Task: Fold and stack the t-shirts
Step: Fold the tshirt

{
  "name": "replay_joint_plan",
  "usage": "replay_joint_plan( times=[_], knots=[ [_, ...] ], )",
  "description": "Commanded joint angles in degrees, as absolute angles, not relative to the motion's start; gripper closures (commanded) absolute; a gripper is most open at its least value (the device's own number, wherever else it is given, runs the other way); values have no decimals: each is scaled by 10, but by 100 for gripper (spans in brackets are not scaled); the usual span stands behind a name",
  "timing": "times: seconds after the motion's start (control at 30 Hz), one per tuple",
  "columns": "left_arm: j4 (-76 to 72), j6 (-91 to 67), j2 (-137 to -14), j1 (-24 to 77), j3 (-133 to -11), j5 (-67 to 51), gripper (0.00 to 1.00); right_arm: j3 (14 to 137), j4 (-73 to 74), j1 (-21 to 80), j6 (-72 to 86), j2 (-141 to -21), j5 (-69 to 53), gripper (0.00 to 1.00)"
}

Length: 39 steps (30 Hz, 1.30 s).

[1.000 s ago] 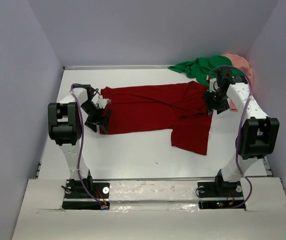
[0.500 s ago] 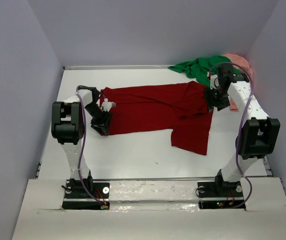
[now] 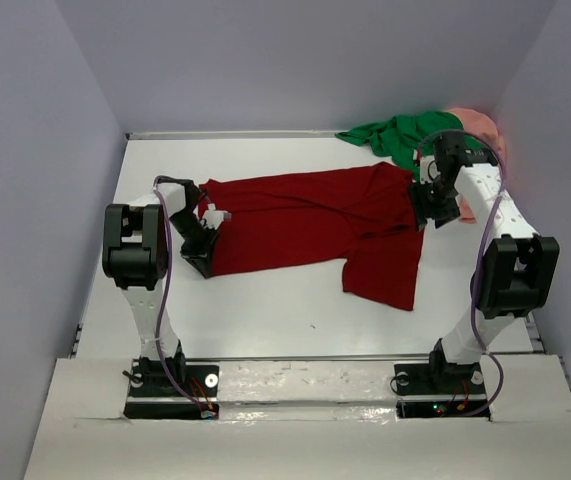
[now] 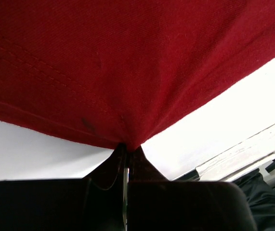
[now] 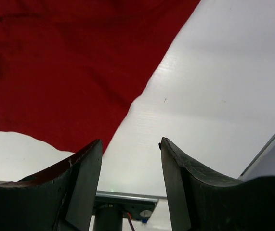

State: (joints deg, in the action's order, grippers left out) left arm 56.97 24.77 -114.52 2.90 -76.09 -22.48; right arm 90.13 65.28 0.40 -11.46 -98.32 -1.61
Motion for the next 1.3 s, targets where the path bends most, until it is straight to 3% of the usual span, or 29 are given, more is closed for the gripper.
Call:
replay_joint_plan(
  times=[0.0,0.17,0.37,0.7,1.0,1.27],
  knots=[
    [582,275,-1129,27,-746,-208,100,863,681,0,-142,-975,28,43],
    [580,275,-1129,27,-750,-210,100,830,714,0,-185,-967,49,41],
    [581,278,-1129,27,-758,-215,100,825,838,-5,-232,-973,-68,42],
    [587,280,-1128,28,-781,-229,100,691,844,-5,-281,-906,-220,43],
    [599,277,-1137,28,-808,-230,100,592,846,-5,-283,-919,-155,45],
    [599,278,-1143,29,-819,-240,100,608,771,-5,-281,-927,-171,46]
  ],
)
